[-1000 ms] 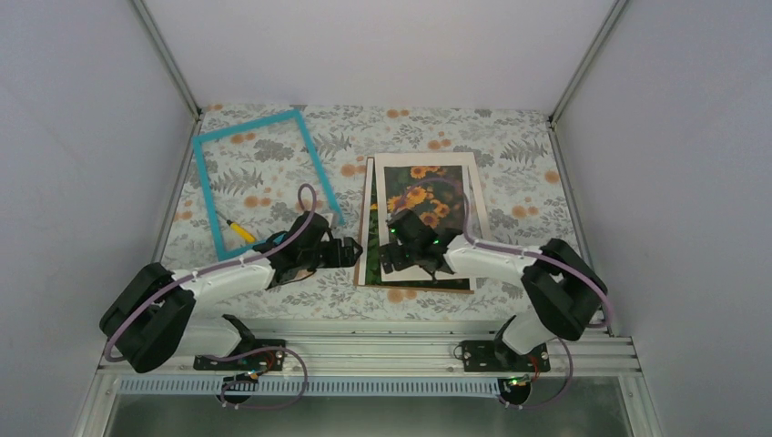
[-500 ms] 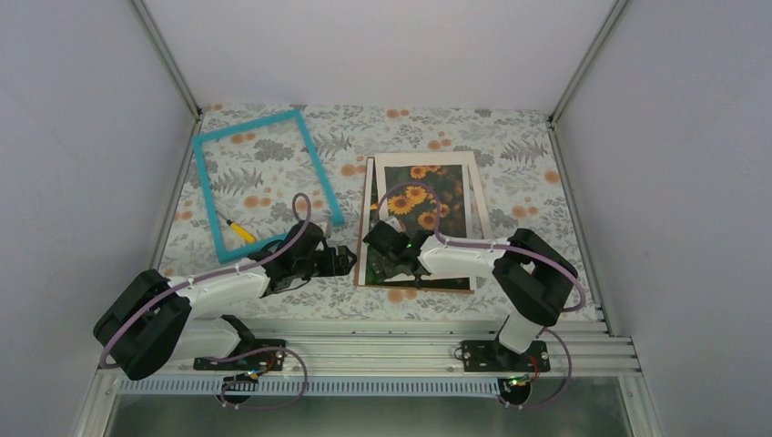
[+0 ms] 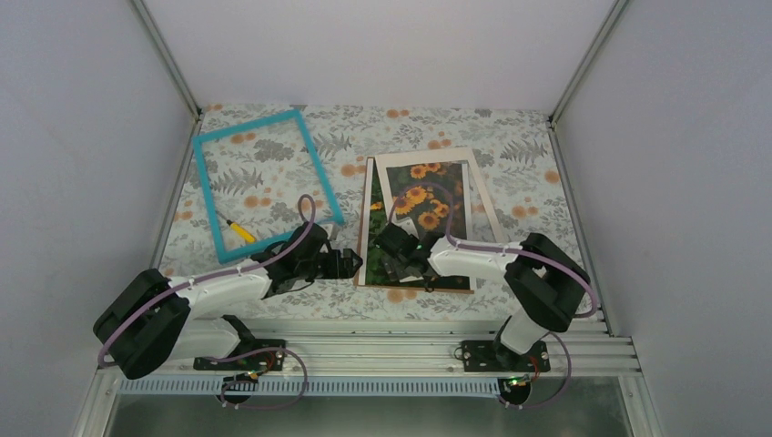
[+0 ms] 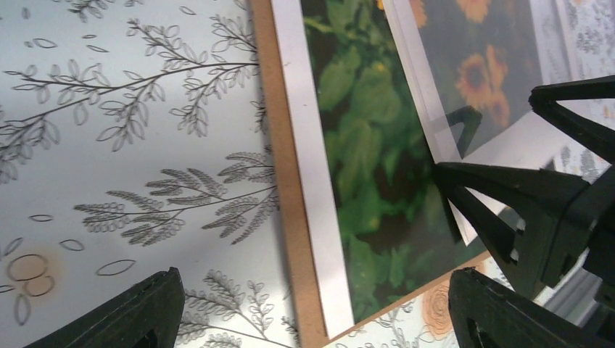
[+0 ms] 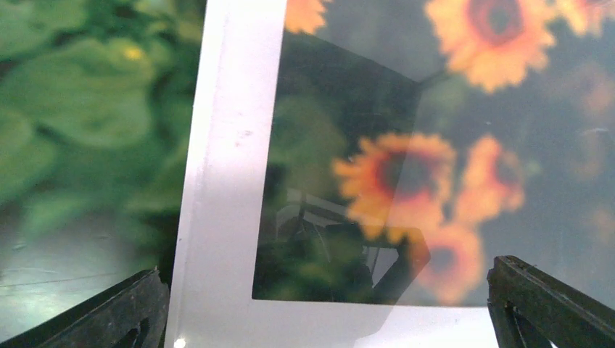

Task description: Take the photo out of the frame

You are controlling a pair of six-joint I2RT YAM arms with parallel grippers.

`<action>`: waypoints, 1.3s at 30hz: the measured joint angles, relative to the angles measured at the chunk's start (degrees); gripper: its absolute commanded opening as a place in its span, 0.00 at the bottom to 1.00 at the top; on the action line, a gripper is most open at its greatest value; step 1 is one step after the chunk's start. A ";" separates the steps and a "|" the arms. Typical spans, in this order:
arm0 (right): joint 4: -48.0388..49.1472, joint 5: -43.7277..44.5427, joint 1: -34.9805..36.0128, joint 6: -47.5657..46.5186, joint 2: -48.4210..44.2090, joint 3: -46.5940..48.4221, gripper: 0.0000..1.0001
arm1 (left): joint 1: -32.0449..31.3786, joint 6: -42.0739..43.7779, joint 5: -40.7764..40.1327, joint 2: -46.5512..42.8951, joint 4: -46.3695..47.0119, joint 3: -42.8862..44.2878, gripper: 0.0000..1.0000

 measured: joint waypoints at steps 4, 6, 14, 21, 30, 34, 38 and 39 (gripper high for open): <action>0.04 -0.52 -1.88 0.07 -2.54 -2.03 1.00 | -0.50 -1.07 1.49 0.15 1.73 0.00 0.90; 0.48 -1.29 -2.86 0.04 -4.26 -3.15 1.00 | -0.79 -1.53 2.36 0.63 2.86 0.00 0.89; 4.07 -4.81 -6.12 -0.28 -7.61 -6.47 1.00 | -2.43 -3.54 5.57 4.90 6.97 0.17 0.84; 8.52 -9.81 -7.34 -0.70 -11.47 -8.85 1.00 | -2.56 -4.28 6.69 6.54 9.11 0.96 0.78; 12.59 -13.53 -10.54 -0.87 -11.58 -12.04 1.00 | -2.82 -4.33 7.28 8.41 9.55 1.40 0.77; 13.77 -15.02 -11.32 -1.01 -11.58 -12.59 1.00 | -2.82 -4.33 7.37 9.18 9.66 1.53 0.77; 14.84 -16.13 -11.96 -0.98 -11.56 -13.09 1.00 | -2.82 -4.33 7.67 10.56 10.45 1.88 0.78; 14.86 -16.17 -12.15 -1.01 -11.56 -13.11 1.00 | -2.82 -4.33 7.76 10.93 10.62 1.97 0.78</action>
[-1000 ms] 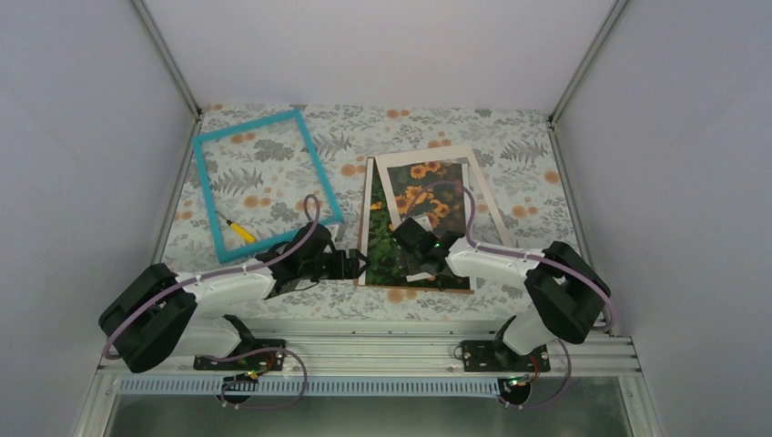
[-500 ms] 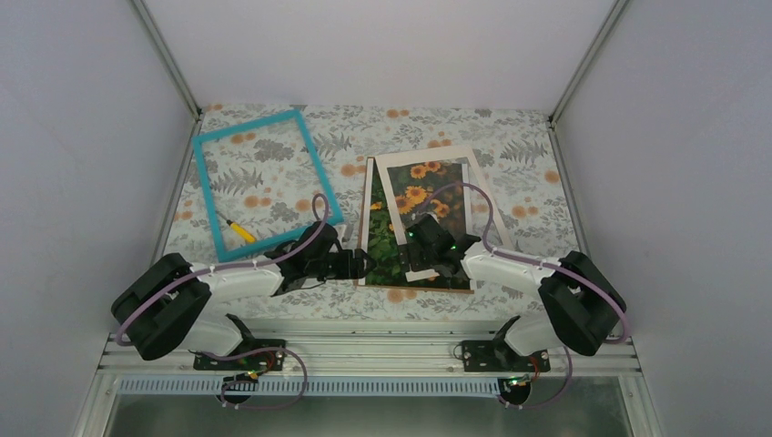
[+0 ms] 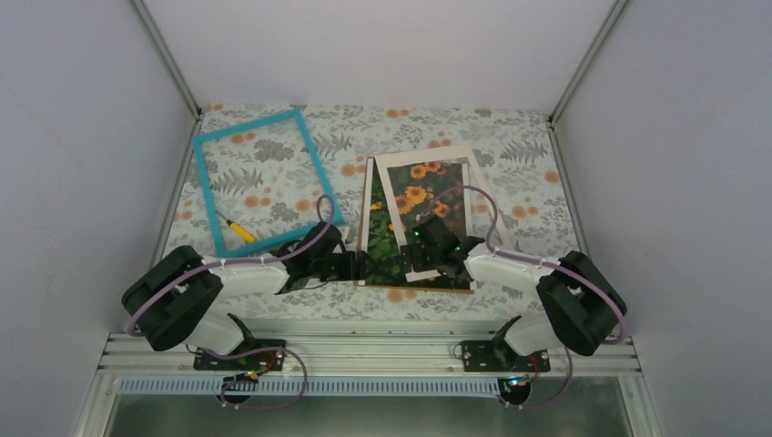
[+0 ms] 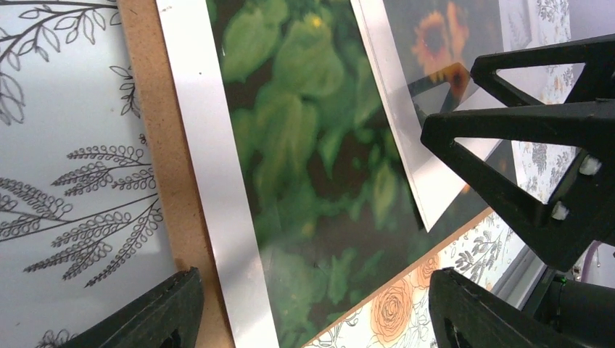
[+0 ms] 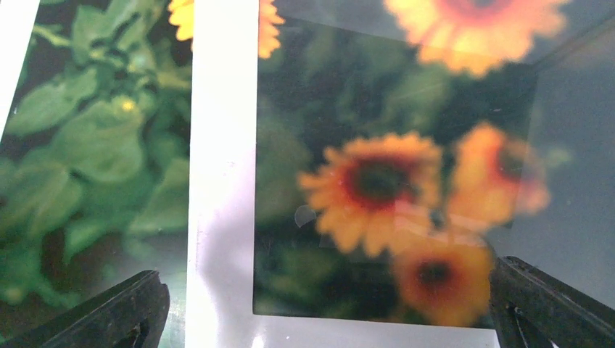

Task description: Take the photo out of the frame

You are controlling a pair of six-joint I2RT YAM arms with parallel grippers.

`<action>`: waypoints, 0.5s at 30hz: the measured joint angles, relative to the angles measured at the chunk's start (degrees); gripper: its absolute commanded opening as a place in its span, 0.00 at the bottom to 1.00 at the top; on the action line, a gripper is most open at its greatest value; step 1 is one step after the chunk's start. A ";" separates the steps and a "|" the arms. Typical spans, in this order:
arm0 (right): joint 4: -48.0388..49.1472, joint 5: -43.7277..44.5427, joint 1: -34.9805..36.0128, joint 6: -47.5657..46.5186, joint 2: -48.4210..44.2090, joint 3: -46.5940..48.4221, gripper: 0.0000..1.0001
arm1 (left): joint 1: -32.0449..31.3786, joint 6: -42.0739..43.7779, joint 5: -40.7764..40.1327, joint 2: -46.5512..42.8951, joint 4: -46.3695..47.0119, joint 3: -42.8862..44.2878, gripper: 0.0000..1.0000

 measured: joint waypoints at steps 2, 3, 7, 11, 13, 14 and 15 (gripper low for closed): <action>0.39 -0.33 -0.15 0.02 0.02 -0.13 1.00 | 0.00 0.00 0.26 0.74 0.59 0.26 0.78; 0.59 -0.61 -0.31 0.02 0.07 -0.20 1.00 | 0.00 0.00 0.46 1.05 1.05 0.42 0.78; 1.25 -0.98 -0.42 0.02 0.35 -0.39 1.00 | 0.00 -0.07 0.96 1.88 2.08 0.68 0.78; 1.42 -1.05 -0.46 0.02 0.35 -0.42 1.00 | 0.00 -0.39 1.53 2.01 2.58 0.70 0.78; 1.55 -1.18 -0.55 0.02 0.35 -0.42 1.00 | 0.00 -0.63 1.84 2.08 2.80 0.70 0.79; 1.64 -1.31 -0.68 0.02 0.35 -0.42 1.00 | 0.00 -0.83 1.97 2.14 2.95 0.70 0.79; 1.68 -1.44 -0.74 0.02 0.35 -0.42 1.00 | 0.00 -0.87 2.10 2.19 3.06 0.70 0.80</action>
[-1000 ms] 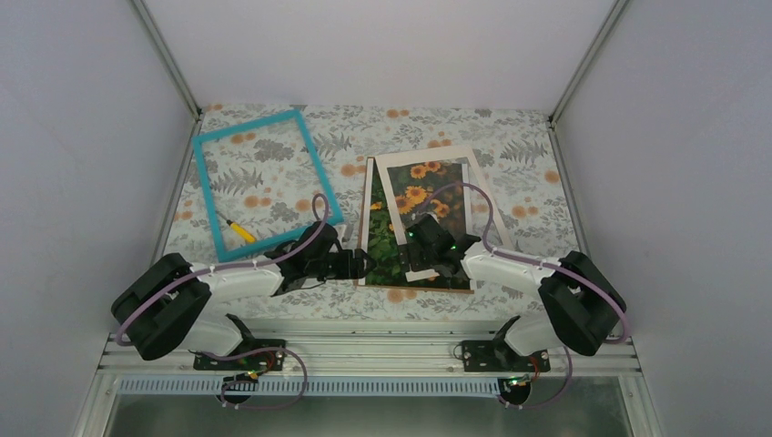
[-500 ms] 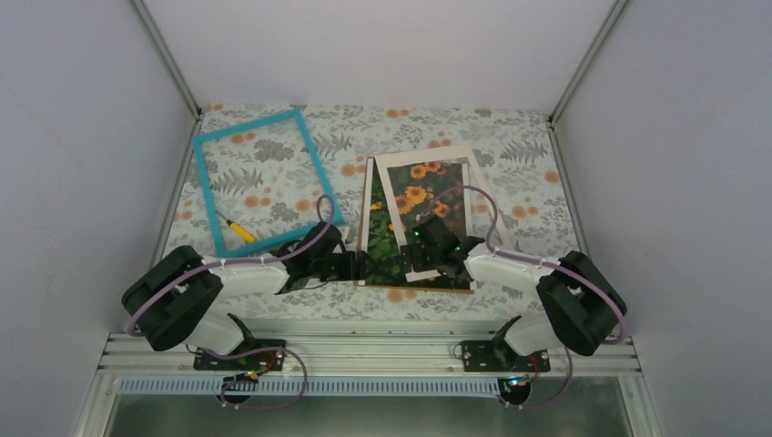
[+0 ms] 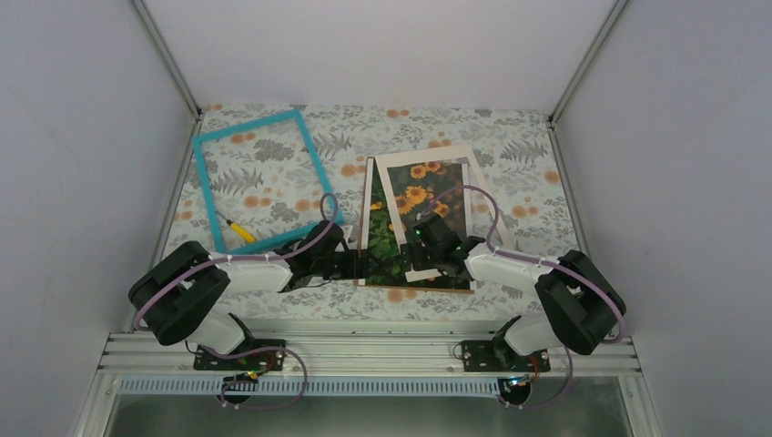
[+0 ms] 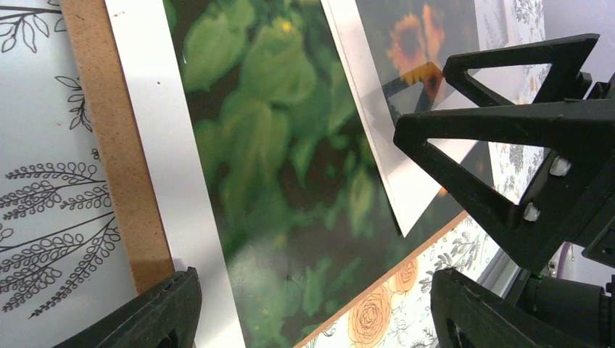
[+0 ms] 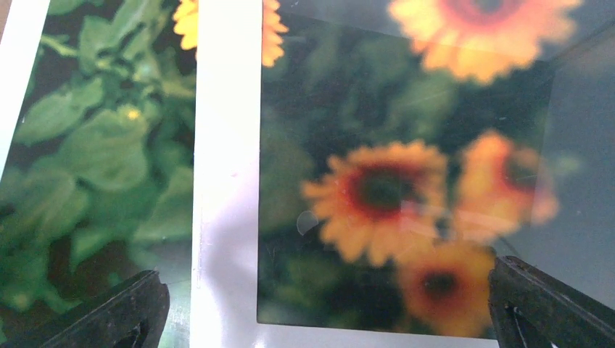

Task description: Take the photo out of the frame

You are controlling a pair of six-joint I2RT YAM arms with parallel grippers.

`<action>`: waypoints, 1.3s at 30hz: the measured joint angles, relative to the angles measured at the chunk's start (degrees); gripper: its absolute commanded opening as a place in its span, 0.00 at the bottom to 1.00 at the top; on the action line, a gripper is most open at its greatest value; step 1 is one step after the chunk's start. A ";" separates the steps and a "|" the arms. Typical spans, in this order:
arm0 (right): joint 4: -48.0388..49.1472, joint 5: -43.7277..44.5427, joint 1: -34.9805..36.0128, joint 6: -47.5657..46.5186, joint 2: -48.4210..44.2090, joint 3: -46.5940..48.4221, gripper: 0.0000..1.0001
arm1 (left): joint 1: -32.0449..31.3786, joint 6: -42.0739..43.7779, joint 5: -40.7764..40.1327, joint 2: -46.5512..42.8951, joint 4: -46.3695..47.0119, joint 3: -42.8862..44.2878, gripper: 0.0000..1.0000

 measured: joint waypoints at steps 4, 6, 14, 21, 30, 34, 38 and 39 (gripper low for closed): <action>0.07 -0.04 -0.04 0.00 -0.04 0.00 1.00 | 0.00 -0.13 -0.17 -0.02 -0.87 0.57 0.81; -0.22 0.02 -0.04 0.02 -0.48 0.00 1.00 | 0.00 0.00 -0.96 -0.15 -2.27 1.22 0.82; -3.41 0.90 -1.31 0.90 -5.62 0.00 1.00 | -0.28 0.52 -3.28 -0.83 -5.90 2.23 0.83; -6.56 0.48 -5.68 3.63 -13.35 -2.14 1.00 | -0.94 0.76 -4.20 -0.83 -7.23 2.91 0.84; -10.19 -2.69 -14.27 8.74 -22.69 -6.64 1.00 | -1.60 1.20 -4.37 -0.55 -7.67 3.23 0.84; -12.15 -3.23 -17.11 12.37 -23.89 -7.65 1.00 | -1.75 1.38 -4.87 -0.22 -8.11 3.58 0.84; -12.39 -3.89 -18.88 14.49 -25.07 -9.01 1.00 | -1.99 1.53 -5.38 0.24 -8.57 3.98 0.84; -12.39 -4.15 -19.30 14.88 -25.18 -9.35 1.00 | -2.01 1.57 -5.38 0.42 -8.52 4.11 0.84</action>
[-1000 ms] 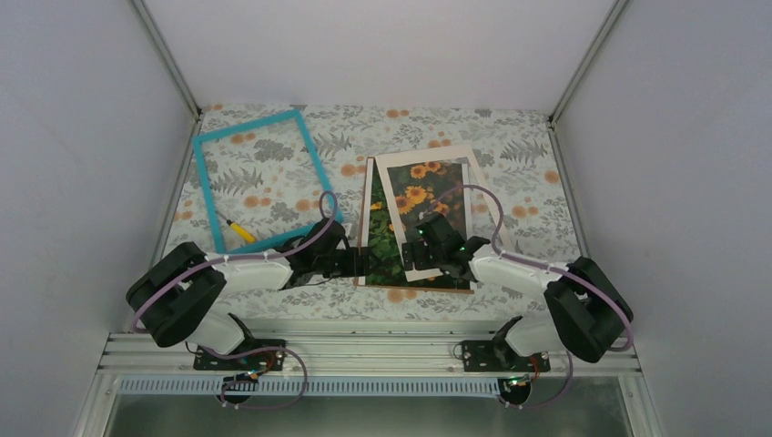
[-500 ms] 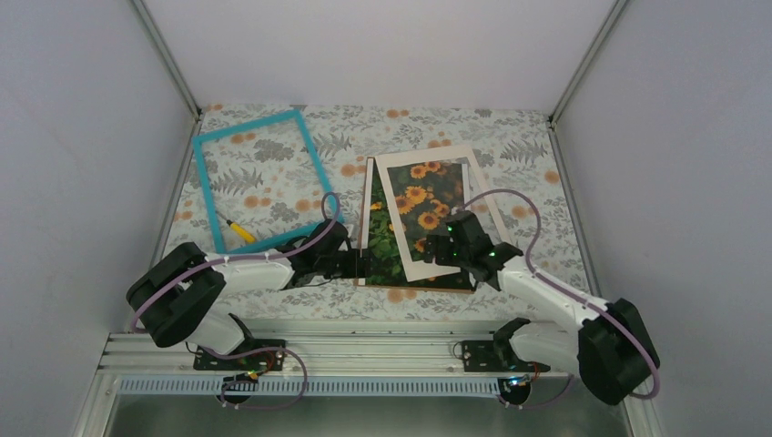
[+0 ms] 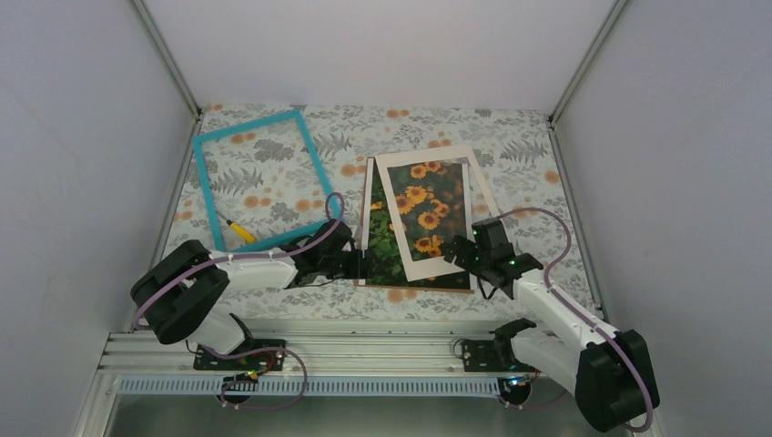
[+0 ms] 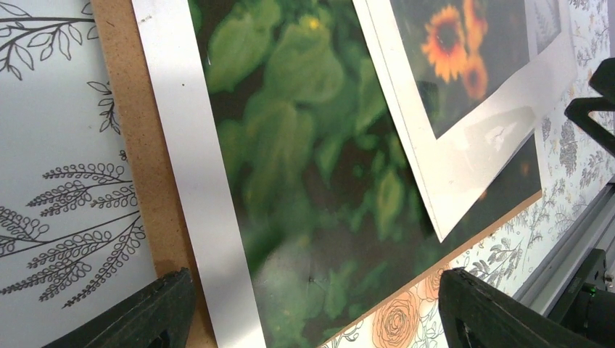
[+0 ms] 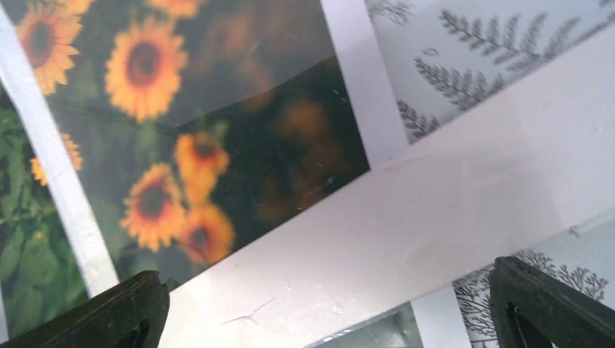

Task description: Take the photo out of the frame

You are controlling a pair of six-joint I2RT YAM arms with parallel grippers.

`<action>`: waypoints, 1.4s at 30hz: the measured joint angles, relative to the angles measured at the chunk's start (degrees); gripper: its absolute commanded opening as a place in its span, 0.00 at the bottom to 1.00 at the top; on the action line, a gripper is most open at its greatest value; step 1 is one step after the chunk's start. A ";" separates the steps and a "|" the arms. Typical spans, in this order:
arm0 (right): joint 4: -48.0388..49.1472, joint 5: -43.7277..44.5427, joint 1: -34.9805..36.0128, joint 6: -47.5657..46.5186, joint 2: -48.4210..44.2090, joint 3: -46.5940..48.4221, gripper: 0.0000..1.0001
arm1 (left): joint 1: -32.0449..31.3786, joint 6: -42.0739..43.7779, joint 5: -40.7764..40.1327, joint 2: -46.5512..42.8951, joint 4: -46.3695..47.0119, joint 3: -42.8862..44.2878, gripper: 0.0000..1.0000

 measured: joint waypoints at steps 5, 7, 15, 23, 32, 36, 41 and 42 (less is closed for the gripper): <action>-0.07 -0.72 -1.70 1.73 0.07 -2.12 1.00 | -0.28 0.04 -0.02 0.57 0.13 0.46 0.84; -0.13 -0.81 -1.79 2.01 0.13 -2.54 1.00 | -0.31 0.07 -0.02 0.61 0.15 0.50 0.84; 0.85 -2.16 -1.79 1.79 1.44 -3.19 1.00 | -0.28 0.02 0.33 0.74 0.63 0.50 0.84; 3.30 -5.73 -2.10 0.28 1.60 -3.52 1.00 | -0.28 0.00 1.36 1.49 2.27 0.52 0.84; 3.56 -7.17 -2.45 -1.05 1.49 -3.61 1.00 | -0.28 -0.42 1.51 1.44 2.64 0.50 0.84; 3.58 -8.24 -2.45 -1.20 0.92 -3.87 1.00 | -0.28 -0.87 1.09 0.55 2.67 -0.04 0.84; 3.96 -9.73 -2.45 -1.42 0.68 -4.04 1.00 | -0.28 -1.60 1.09 0.15 3.32 -0.31 0.84; 4.02 -9.92 -2.43 -1.51 0.68 -4.04 1.00 | -0.28 -1.70 1.11 0.15 3.65 -0.31 0.84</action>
